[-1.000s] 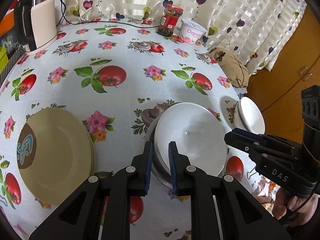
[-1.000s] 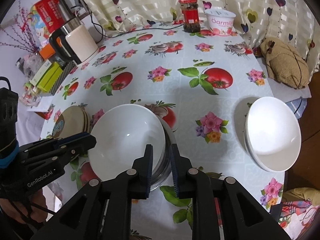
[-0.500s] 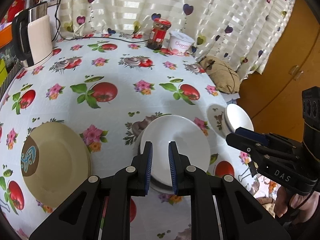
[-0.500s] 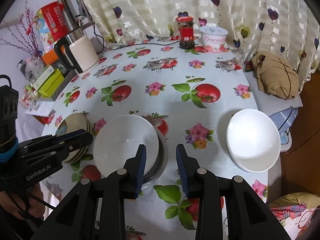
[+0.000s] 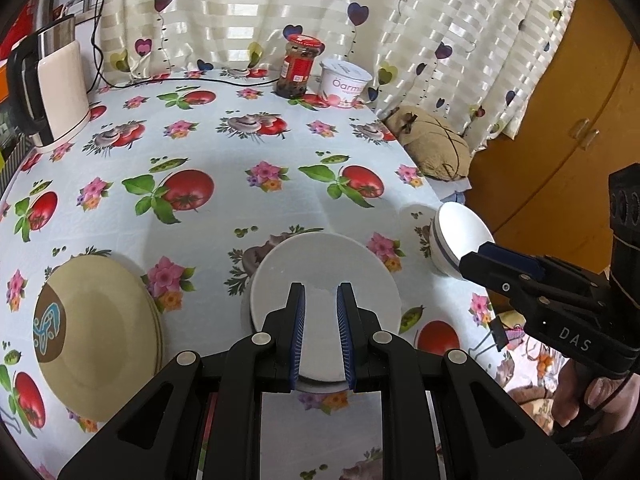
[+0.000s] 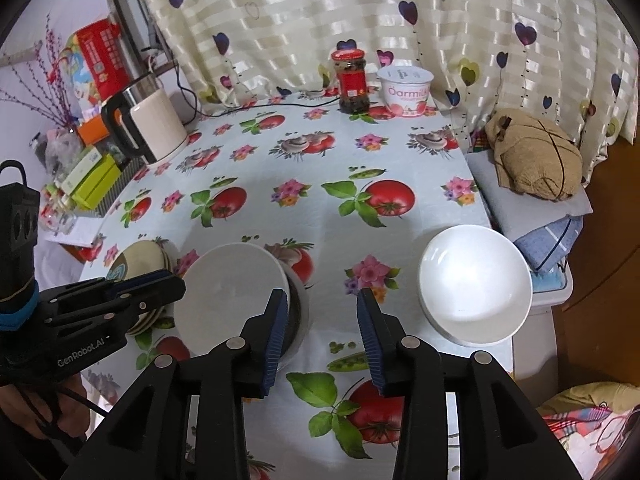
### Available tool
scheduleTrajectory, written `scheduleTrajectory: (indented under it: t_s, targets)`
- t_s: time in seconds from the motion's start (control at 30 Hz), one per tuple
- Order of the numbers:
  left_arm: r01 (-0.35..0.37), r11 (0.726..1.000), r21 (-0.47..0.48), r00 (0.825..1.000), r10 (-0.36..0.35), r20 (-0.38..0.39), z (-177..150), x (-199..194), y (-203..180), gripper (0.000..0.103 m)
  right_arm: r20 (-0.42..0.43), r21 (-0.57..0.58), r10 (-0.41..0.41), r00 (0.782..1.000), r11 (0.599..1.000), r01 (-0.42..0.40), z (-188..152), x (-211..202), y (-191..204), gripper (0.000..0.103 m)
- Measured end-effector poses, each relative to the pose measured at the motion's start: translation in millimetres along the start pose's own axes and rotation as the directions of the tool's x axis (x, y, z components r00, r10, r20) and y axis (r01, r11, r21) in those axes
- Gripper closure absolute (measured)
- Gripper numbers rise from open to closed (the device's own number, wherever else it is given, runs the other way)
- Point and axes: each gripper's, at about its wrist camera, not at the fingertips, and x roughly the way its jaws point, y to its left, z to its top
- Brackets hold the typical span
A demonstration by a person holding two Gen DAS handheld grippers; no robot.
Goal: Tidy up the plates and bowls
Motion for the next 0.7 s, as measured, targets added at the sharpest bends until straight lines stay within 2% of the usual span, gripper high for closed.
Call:
scheduleTrajectory:
  t_s: [0.33,0.7]
  targets:
    - [0.020,0.999,0.036,1.000,-0.020,-0.013,8,9,-17,0.086,0.012,0.028,-0.017,1.000,0.999,0.016,-1,-3,-16,0.065]
    - [0.079,0.992,0.095,0.996,-0.074,-0.052,25,31,-53,0.086,0.025,0.105,-0.072,0.997,0.992,0.069,-3,-9,-56,0.061]
